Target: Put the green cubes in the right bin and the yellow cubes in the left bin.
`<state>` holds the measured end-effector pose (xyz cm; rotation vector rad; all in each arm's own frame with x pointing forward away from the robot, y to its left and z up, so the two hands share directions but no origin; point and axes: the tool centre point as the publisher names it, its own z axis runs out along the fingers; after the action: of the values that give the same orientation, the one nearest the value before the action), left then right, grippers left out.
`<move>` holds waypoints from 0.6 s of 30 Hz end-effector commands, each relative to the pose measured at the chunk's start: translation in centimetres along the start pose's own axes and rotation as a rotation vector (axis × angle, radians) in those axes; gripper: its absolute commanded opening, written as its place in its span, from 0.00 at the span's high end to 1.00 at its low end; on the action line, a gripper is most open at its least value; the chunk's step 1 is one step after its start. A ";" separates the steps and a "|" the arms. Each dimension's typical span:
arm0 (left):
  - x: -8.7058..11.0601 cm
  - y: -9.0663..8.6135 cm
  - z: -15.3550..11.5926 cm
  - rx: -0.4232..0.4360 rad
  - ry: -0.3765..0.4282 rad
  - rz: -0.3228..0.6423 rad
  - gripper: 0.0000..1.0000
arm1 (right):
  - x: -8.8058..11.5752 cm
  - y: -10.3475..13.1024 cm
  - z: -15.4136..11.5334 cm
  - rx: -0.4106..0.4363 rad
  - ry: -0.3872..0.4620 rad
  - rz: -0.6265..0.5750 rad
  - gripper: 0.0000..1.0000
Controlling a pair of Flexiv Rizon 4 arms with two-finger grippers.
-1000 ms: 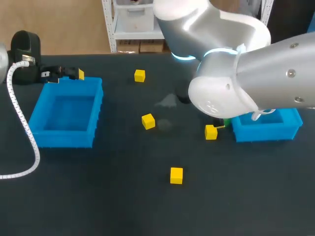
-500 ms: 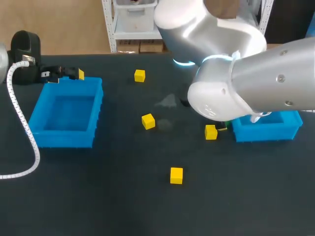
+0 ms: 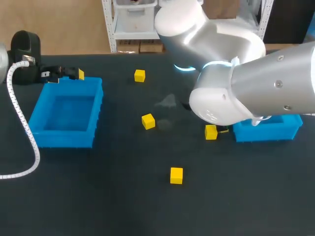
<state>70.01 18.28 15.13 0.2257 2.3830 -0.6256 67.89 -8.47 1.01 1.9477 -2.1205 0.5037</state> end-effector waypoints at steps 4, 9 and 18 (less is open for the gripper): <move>0.1 0.2 0.0 0.009 -0.005 0.002 0.00 | -0.1 0.0 0.9 0.034 -0.003 0.004 0.00; 0.1 0.2 0.0 0.009 -0.005 0.002 0.00 | -0.4 -0.1 1.3 0.058 -0.005 0.004 0.00; 0.1 0.2 0.0 0.009 -0.005 0.002 0.00 | -0.2 -0.4 1.6 0.072 0.001 0.007 0.67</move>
<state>70.01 18.28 15.13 0.2257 2.3830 -0.6256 68.54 -8.70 -0.49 1.9749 -2.1316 0.5874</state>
